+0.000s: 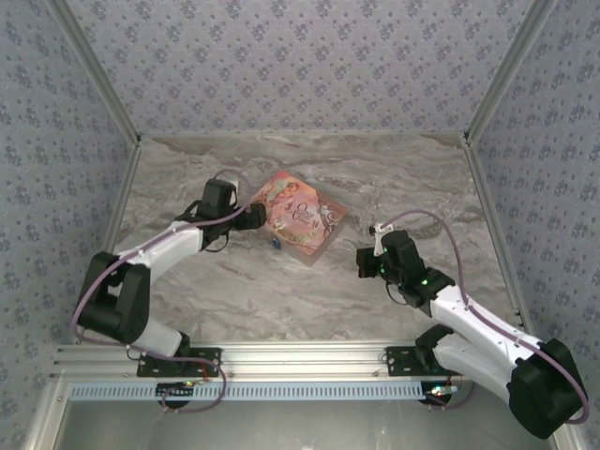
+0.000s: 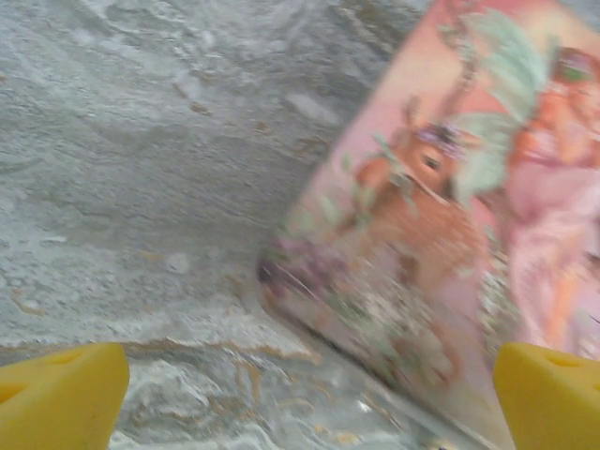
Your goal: Unlock the padlock with the key
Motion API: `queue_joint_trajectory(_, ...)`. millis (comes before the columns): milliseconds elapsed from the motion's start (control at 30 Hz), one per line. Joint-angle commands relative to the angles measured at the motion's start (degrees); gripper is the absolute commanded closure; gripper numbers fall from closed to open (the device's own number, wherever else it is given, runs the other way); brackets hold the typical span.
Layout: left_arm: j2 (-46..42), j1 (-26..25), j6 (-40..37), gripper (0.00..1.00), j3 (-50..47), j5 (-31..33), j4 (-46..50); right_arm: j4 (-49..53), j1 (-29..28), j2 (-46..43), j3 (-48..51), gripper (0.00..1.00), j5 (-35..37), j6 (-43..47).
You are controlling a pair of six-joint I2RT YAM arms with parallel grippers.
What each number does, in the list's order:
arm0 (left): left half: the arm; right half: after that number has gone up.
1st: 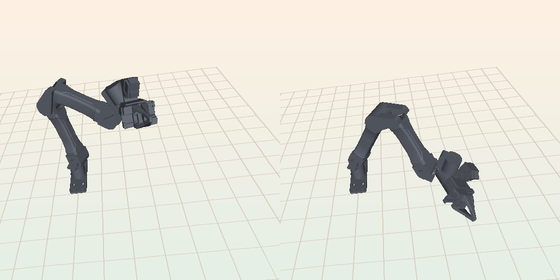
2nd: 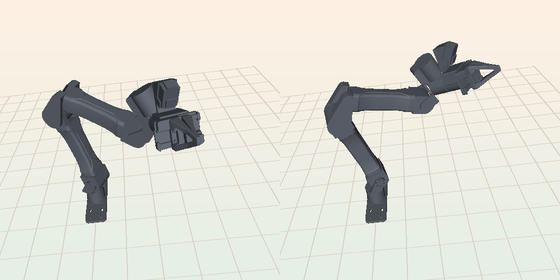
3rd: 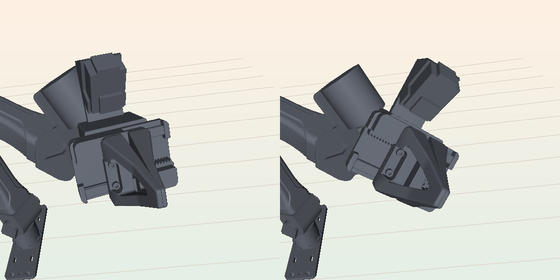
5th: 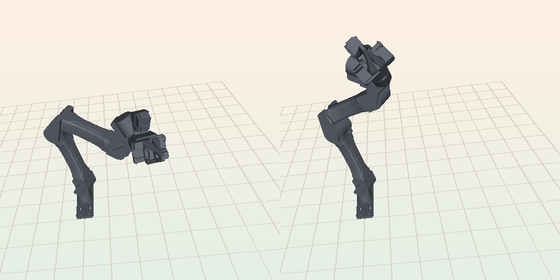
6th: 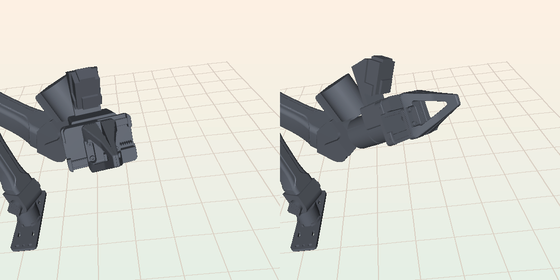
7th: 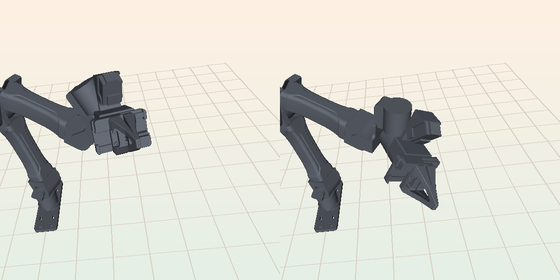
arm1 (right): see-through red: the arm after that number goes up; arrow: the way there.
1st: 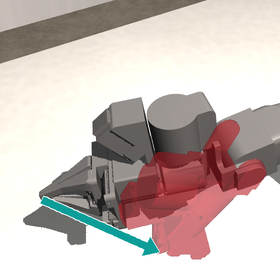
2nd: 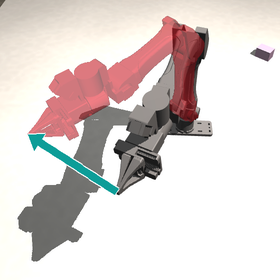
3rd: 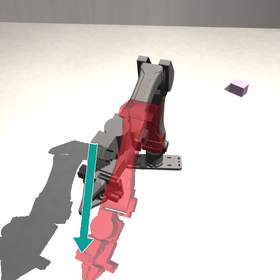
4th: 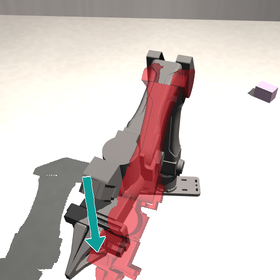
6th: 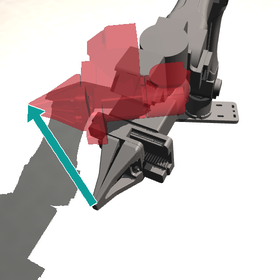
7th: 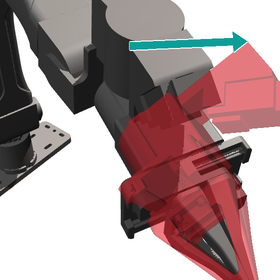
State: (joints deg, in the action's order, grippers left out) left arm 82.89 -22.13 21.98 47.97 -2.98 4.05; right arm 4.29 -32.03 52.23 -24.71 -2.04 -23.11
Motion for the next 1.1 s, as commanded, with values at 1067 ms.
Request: queue_joint_trajectory(1067,4.6,-1.0,7.3,0.28,-23.9,-32.3,-43.5,-6.5,-2.3,5.9,-3.1,1.00,-2.9,0.4)
